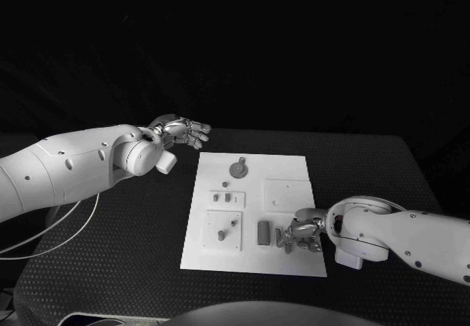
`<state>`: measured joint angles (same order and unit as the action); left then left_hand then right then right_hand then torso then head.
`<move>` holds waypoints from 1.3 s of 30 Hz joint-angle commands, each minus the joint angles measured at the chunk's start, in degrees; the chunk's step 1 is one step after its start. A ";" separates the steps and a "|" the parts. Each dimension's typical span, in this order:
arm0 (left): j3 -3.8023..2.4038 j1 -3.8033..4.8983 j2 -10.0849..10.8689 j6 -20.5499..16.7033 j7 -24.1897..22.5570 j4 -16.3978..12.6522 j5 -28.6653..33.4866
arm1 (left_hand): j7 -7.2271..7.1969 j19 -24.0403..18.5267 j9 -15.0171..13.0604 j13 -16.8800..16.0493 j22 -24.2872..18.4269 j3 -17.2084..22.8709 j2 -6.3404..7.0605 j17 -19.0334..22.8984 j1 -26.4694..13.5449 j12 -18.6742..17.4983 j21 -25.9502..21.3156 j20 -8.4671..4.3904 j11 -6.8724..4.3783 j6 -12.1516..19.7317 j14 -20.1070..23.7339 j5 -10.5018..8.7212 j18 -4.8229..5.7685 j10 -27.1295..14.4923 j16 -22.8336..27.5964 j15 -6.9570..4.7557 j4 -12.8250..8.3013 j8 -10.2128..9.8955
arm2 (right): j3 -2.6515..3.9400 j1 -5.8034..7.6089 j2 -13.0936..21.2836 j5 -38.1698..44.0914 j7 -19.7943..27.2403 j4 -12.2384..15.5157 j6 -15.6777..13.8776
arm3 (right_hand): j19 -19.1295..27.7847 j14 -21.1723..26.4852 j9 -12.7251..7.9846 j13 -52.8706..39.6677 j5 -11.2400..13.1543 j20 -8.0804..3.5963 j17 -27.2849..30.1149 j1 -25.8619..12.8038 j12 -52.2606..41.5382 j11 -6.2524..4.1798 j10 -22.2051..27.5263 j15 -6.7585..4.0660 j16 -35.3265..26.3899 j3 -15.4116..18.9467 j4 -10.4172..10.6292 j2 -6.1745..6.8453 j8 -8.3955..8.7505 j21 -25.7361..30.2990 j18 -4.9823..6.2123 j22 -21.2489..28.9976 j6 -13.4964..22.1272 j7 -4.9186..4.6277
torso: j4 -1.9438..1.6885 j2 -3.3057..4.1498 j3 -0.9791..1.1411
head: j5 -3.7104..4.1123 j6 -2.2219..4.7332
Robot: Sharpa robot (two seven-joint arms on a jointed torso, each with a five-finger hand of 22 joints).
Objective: Assemble the parts on the task board
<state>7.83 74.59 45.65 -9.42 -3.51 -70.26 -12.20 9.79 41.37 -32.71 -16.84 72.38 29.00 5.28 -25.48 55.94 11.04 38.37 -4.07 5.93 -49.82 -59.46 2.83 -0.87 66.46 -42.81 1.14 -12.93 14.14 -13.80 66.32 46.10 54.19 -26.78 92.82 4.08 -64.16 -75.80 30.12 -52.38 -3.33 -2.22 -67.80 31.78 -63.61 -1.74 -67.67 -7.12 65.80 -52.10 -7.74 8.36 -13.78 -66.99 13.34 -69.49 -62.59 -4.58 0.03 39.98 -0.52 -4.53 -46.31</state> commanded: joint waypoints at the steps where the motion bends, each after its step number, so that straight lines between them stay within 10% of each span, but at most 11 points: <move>1: -0.03 0.11 -0.09 0.88 -0.25 -0.06 -0.29 | 0.12 0.33 0.09 0.09 0.10 0.00 -0.18 -0.06 -0.45 0.22 -0.23 -0.22 0.04 0.19 -0.04 0.13 -0.40 -0.54 0.20 0.23 0.38 0.34 | 0.05 -0.01 -0.28 -0.26 1.39 0.02 0.21 | -0.08 -0.14 0.00 -0.09 0.27 -0.48 0.07 0.32 0.29 -0.07 -0.48 -0.39 0.32 0.07 -0.09 -0.20 -0.38 -0.24 1.66 0.07 -0.06 0.02 | 0.03 -0.01 -0.01 | 0.05 0.04; 15: -0.01 0.10 -0.05 0.88 -0.22 -0.06 -0.30 | 0.13 0.34 0.10 0.10 0.14 0.01 -0.19 -0.11 -0.42 0.24 -0.26 -0.22 0.05 0.20 -0.04 0.13 -0.40 -0.57 0.24 0.23 0.38 0.34 | 0.15 0.02 -0.17 0.98 1.34 -0.20 1.19 | -0.10 -0.16 -0.06 -0.12 0.22 -0.55 0.09 1.11 0.34 -0.07 -0.50 -0.42 0.28 0.24 -0.91 -0.29 -0.49 -0.27 1.66 0.14 0.03 0.01 | -0.04 0.00 -0.05 | 0.06 0.11; 26: -0.01 0.10 0.07 0.92 -0.20 -0.16 -0.31 | 0.13 0.34 0.10 0.10 0.16 0.02 -0.20 -0.15 -0.40 0.26 -0.28 -0.21 0.05 0.20 -0.05 0.13 -0.41 -0.58 0.26 0.23 0.39 0.35 | 0.14 0.02 -0.56 5.09 0.07 -0.53 2.58 | -0.26 -0.42 0.00 -0.50 -0.67 -0.71 0.04 10.27 0.20 -0.28 -1.25 -0.45 0.51 9.19 -8.15 -3.20 -1.68 -0.75 1.66 0.40 -0.29 0.24 | -0.01 0.02 -0.02 | 0.05 0.08; 39: -0.01 0.10 0.08 0.92 -0.27 -0.26 -0.32 | 0.13 0.36 0.10 0.10 0.19 0.03 -0.24 -0.19 -0.39 0.29 -0.30 -0.21 0.05 0.20 -0.06 0.13 -0.41 -0.58 0.28 0.23 0.40 0.36 | 0.12 -0.09 -2.08 7.94 -0.49 -1.99 2.02 | -0.09 -0.43 -0.19 -0.53 0.32 -0.50 0.11 12.85 0.37 -0.38 -1.65 -0.42 0.51 11.20 -8.00 -3.58 -2.00 -0.70 1.66 0.60 -0.59 0.35 | -0.07 0.01 -0.04 | 0.14 -0.03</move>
<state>7.85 74.59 45.75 -9.29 -3.38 -70.39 -12.28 9.71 41.37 -32.67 -16.80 72.52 29.00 5.28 -25.58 55.94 11.04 38.37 -4.07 6.15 -49.73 -59.47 2.83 -0.86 66.24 -42.82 1.14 -12.93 14.15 -13.68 66.30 44.11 60.48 -26.94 90.81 5.39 -64.49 -76.08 30.00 -52.88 -3.33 -2.79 -67.77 44.15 -63.61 -2.15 -68.91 -7.18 66.08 -41.10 -15.74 5.05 -15.48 -67.57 13.34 -68.97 -62.90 -4.27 -0.01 40.00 -0.56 -4.37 -46.29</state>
